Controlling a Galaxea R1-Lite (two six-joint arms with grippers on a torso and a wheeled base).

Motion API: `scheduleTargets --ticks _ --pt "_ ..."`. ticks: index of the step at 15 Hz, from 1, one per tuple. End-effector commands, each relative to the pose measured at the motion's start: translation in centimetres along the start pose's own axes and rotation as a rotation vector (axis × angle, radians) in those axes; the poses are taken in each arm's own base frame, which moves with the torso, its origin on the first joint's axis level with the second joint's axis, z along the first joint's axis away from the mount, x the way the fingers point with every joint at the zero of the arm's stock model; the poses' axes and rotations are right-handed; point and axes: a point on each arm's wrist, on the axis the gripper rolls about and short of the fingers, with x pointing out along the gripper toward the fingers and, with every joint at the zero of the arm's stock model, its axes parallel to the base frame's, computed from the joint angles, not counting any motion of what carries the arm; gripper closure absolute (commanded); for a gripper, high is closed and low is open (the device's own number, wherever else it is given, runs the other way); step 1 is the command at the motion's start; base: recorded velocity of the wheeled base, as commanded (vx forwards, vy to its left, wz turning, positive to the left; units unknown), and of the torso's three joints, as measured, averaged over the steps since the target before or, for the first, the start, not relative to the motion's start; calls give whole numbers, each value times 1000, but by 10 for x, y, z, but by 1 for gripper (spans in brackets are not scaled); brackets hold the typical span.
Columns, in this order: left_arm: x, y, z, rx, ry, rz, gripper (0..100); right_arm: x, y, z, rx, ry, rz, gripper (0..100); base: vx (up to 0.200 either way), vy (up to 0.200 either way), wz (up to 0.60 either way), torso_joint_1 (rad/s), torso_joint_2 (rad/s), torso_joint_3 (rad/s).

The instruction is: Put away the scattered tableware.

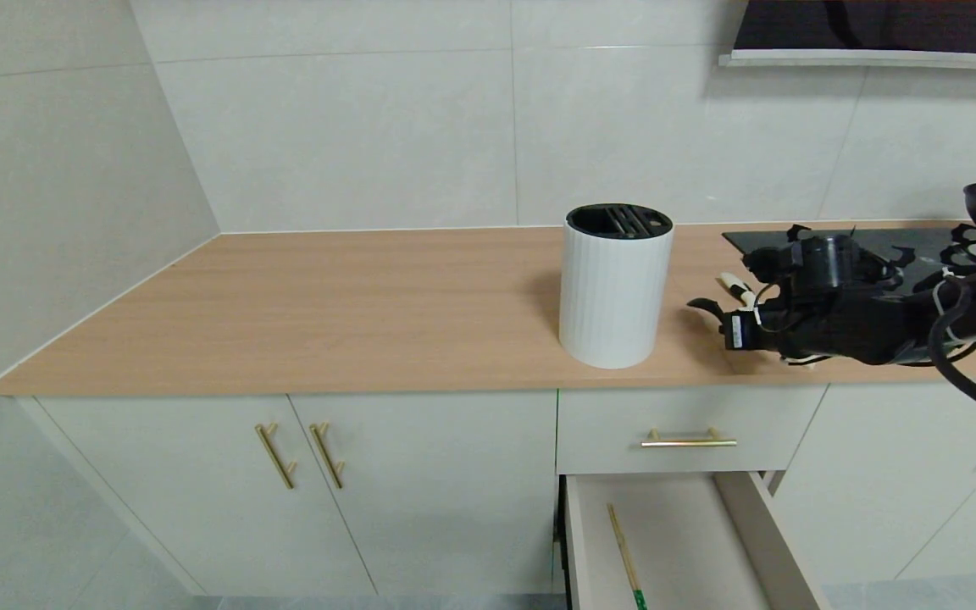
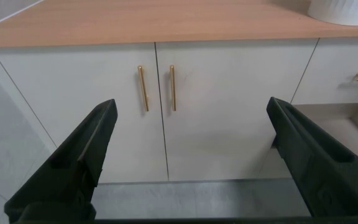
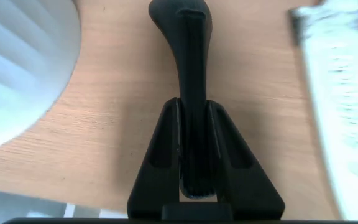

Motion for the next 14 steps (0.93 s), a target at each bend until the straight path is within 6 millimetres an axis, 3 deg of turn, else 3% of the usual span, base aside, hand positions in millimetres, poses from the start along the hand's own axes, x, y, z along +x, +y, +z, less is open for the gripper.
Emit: scheduleTargets --ticks 1,4,7,11,14 --pt "0 0 0 0 3 0 0 -23 18 11 46 -32 -53 100 0 0 0 0 0 0" --pt "0 0 0 0 2 0 0 -73 36 -1 63 14 -75 100 0 0 0 0 0 0" --pt "0 0 0 0 2 0 0 -111 42 -25 130 59 -68 100 0 0 0 0 0 0" --pt "0 0 0 0 2 0 0 -135 42 -65 125 123 -69 100 0 0 0 0 0 0" --pt "0 0 0 0 2 0 0 -137 43 -81 115 106 -70 100 0 0 0 0 0 0"
